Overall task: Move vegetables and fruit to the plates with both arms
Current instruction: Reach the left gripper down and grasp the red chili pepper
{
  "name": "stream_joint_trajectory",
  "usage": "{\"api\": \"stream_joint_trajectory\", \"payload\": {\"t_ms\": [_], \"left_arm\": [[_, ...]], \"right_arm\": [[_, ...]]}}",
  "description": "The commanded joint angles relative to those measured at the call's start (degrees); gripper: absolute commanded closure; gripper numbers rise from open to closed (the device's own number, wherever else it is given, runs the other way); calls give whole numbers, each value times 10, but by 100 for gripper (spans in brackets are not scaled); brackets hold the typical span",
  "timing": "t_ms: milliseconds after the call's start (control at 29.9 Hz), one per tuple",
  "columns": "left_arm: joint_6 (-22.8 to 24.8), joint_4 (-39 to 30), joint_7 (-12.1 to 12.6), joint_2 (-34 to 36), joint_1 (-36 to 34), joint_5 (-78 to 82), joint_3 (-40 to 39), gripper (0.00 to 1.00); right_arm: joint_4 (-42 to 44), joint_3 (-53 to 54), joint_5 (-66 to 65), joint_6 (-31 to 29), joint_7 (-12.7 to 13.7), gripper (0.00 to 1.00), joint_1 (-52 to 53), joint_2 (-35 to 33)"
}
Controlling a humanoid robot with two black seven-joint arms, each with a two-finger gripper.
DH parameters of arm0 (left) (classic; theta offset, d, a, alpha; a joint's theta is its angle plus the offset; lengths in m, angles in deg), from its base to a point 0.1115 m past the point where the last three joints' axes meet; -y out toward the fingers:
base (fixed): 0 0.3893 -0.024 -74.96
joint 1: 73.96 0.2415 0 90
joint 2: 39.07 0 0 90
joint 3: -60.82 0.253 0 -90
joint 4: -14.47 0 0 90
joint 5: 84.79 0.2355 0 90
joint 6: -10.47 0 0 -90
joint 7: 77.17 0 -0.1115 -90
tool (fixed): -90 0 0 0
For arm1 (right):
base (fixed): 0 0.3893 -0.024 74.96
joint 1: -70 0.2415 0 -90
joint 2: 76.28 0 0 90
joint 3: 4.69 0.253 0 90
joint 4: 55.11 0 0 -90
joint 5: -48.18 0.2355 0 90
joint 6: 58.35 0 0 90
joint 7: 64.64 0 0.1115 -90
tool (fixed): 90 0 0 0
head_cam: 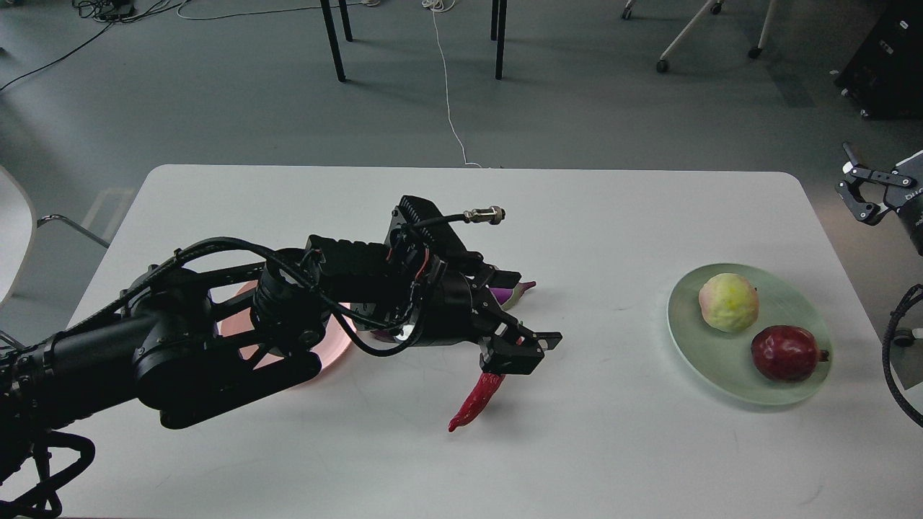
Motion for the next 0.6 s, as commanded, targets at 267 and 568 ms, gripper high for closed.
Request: {"api": "stream_joint_trajectory", "payload": {"t_ms": [267, 568], "left_arm": [[0, 58, 8, -23, 19, 47, 67, 6], [0, 97, 14, -26, 41, 45, 67, 6]], "right_arm": [[1, 4, 0, 0, 0, 2, -5, -12], [1, 4, 1, 0, 0, 2, -6, -12]]}}
